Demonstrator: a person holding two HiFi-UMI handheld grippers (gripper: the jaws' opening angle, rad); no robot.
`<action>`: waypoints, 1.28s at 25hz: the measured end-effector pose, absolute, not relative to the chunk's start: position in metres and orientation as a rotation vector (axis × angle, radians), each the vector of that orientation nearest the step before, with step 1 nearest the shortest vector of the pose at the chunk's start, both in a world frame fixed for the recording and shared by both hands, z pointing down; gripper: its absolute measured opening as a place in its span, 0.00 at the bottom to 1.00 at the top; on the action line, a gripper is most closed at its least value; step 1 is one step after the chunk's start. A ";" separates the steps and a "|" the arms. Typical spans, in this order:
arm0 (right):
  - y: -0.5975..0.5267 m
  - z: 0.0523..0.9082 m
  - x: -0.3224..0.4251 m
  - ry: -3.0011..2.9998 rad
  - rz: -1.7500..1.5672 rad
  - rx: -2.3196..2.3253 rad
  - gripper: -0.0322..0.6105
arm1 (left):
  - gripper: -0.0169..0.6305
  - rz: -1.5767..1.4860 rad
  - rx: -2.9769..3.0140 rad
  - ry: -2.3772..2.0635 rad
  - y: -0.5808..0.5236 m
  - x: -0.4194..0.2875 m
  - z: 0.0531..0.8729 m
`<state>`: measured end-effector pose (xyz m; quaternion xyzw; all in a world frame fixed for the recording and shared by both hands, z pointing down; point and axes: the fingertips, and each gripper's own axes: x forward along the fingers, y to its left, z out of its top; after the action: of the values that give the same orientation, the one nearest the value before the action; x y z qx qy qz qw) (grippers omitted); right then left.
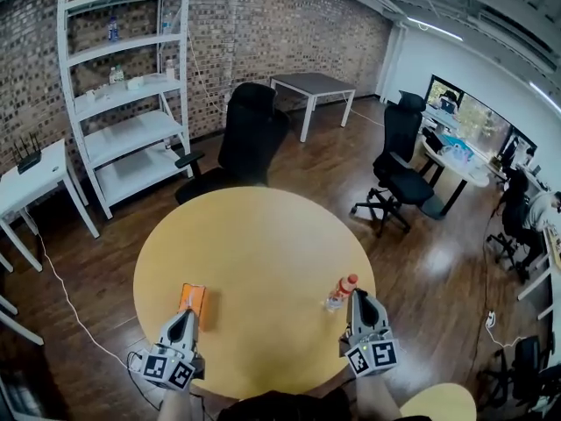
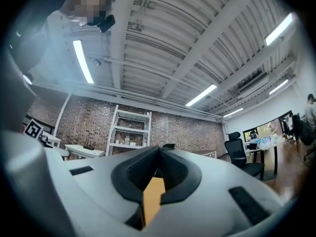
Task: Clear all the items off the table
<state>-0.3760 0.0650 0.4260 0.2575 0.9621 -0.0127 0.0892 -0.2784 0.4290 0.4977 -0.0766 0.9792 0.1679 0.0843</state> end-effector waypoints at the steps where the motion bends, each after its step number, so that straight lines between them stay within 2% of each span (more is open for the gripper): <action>1: 0.067 0.426 -0.377 2.862 -0.042 0.766 0.05 | 0.03 0.507 -0.222 2.923 0.432 -0.278 0.500; 12: 0.073 0.432 -0.380 2.857 0.008 0.763 0.05 | 0.03 0.408 -0.274 2.922 0.438 -0.294 0.489; 18: 0.075 0.446 -0.381 2.901 0.228 0.754 0.05 | 0.03 0.364 -0.308 2.953 0.424 -0.298 0.492; 32: 0.067 0.455 -0.382 2.913 0.190 0.774 0.05 | 0.03 0.370 -0.337 3.009 0.405 -0.298 0.507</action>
<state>-0.3822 0.0673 0.4547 0.2557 0.9628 0.0628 0.0609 -0.2978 0.4049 0.5070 -0.1102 0.9854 0.1212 0.0455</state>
